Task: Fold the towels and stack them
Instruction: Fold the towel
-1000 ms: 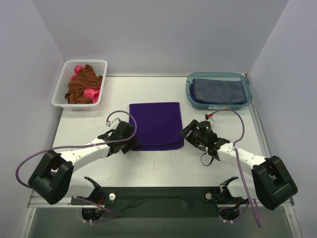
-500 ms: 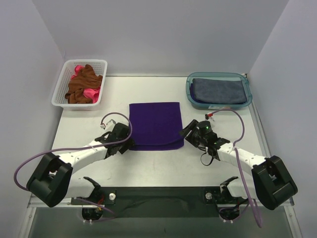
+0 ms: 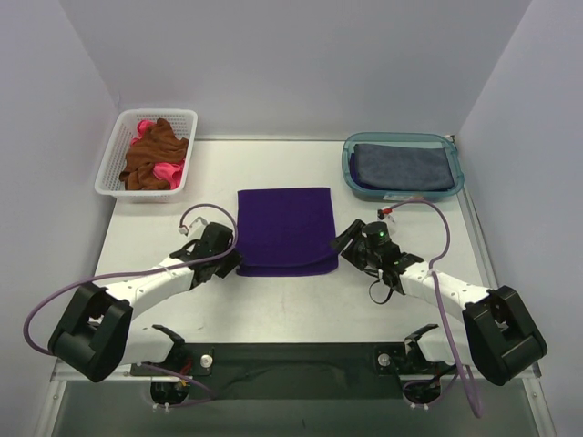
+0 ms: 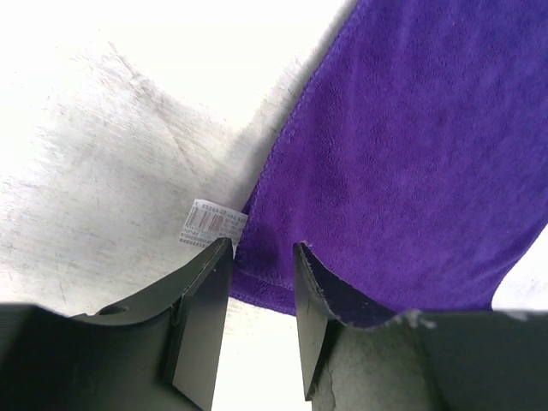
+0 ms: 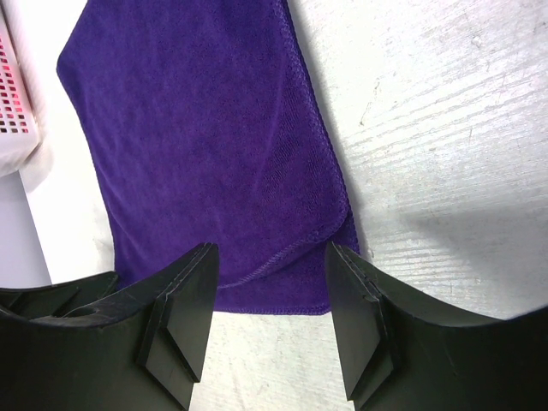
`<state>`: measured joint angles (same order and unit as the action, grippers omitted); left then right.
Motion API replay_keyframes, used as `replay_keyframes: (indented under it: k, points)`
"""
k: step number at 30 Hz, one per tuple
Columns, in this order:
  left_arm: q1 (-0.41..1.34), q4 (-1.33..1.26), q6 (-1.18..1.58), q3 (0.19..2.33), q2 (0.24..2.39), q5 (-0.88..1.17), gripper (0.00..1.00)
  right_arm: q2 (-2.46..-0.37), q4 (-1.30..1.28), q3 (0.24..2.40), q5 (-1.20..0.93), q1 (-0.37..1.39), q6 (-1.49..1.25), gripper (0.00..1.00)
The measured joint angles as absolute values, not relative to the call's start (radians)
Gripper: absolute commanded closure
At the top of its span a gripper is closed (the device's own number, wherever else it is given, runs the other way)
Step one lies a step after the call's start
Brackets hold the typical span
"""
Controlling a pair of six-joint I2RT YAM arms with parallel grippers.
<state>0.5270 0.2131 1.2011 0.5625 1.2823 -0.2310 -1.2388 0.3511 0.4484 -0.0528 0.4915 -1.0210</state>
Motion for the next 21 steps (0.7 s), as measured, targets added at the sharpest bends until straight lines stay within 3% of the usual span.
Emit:
replay_keyframes:
  k: [12, 21]
  points:
    - [0.508, 0.212, 1.192, 0.562, 1.283, -0.223, 0.67, -1.263, 0.369, 0.448, -0.06, 0.492, -1.029, 0.48]
    - [0.508, 0.198, 1.178, 0.562, 1.283, -0.203, 0.9, -1.325, 0.402, 0.443, -0.068, 0.492, -1.054, 0.48]
